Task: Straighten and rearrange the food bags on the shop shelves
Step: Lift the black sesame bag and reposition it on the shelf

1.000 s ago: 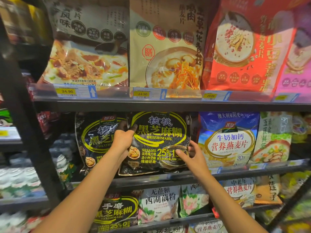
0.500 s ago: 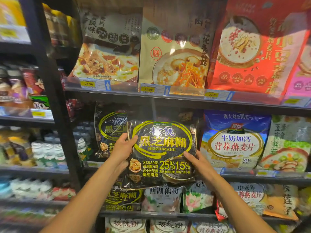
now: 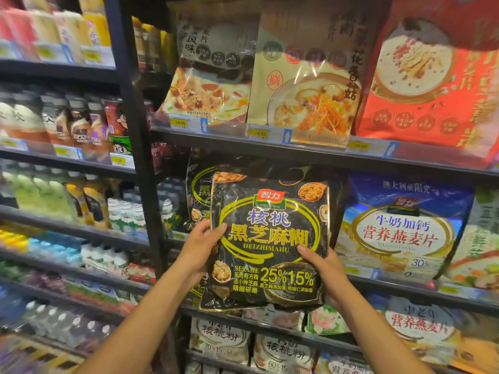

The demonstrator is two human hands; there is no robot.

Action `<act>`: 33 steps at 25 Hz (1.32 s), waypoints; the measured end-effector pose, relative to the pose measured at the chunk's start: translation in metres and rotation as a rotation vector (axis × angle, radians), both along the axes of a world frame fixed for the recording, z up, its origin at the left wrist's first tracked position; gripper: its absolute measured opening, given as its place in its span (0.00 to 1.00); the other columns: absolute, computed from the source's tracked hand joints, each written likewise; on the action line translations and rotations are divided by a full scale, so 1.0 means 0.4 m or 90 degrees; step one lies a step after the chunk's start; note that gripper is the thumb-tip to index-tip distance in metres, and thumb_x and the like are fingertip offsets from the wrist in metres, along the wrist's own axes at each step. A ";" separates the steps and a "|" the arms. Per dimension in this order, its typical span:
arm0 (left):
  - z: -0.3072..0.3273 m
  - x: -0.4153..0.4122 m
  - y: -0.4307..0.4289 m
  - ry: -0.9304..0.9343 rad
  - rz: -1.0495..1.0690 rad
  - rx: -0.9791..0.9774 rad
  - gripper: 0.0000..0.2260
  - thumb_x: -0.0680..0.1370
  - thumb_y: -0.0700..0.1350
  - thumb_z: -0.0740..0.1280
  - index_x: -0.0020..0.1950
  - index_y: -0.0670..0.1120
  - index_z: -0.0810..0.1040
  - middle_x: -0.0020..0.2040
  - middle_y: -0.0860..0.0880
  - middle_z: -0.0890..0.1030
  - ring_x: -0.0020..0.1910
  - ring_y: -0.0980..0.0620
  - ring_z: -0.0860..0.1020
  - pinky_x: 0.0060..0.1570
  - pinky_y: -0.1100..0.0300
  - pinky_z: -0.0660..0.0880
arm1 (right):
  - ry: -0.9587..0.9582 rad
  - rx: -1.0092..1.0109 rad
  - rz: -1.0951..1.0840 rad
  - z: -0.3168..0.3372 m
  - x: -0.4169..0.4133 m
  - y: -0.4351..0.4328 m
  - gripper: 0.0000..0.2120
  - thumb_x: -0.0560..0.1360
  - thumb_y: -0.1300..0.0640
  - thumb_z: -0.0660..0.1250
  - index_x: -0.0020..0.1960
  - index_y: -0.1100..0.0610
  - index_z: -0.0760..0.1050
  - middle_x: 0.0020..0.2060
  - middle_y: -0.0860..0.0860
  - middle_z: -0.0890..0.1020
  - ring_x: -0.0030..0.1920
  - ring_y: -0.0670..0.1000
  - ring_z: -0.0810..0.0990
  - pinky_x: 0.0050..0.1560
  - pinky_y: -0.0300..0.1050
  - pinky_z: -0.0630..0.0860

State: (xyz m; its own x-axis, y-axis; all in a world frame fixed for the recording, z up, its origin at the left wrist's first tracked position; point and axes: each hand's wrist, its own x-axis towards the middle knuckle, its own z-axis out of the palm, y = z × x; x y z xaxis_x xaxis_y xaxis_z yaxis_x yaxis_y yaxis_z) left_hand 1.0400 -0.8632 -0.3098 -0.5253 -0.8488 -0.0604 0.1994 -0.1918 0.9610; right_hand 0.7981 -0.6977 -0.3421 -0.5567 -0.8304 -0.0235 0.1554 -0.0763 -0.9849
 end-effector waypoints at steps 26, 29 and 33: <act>-0.092 0.090 -0.351 -0.204 -0.016 -0.162 0.39 0.74 0.51 0.79 0.80 0.49 0.64 0.70 0.51 0.77 0.67 0.47 0.77 0.67 0.54 0.72 | 0.137 0.044 0.024 0.062 0.048 -0.396 0.40 0.61 0.49 0.87 0.69 0.48 0.73 0.59 0.48 0.86 0.60 0.52 0.85 0.63 0.57 0.79; -0.086 0.077 -0.414 -0.217 0.031 -0.178 0.33 0.71 0.51 0.81 0.73 0.52 0.72 0.60 0.52 0.84 0.60 0.47 0.83 0.67 0.48 0.77 | 0.156 0.053 -0.043 0.066 0.055 -0.459 0.34 0.62 0.51 0.86 0.63 0.52 0.74 0.57 0.51 0.86 0.56 0.52 0.86 0.59 0.56 0.82; -0.085 0.056 -0.484 -0.240 0.053 -0.187 0.35 0.71 0.54 0.80 0.75 0.59 0.69 0.65 0.53 0.81 0.62 0.50 0.80 0.69 0.44 0.74 | 0.193 0.090 -0.069 0.063 0.054 -0.520 0.19 0.67 0.54 0.83 0.54 0.53 0.82 0.49 0.51 0.89 0.50 0.51 0.88 0.57 0.56 0.84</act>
State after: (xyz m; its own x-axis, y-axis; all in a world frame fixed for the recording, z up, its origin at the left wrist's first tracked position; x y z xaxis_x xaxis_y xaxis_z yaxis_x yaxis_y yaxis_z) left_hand 1.0626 -1.0567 -0.3438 -0.4422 -0.8968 0.0147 -0.1696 0.0997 0.9805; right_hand 0.8195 -0.9056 -0.3167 -0.6404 -0.7666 0.0462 -0.1471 0.0634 -0.9871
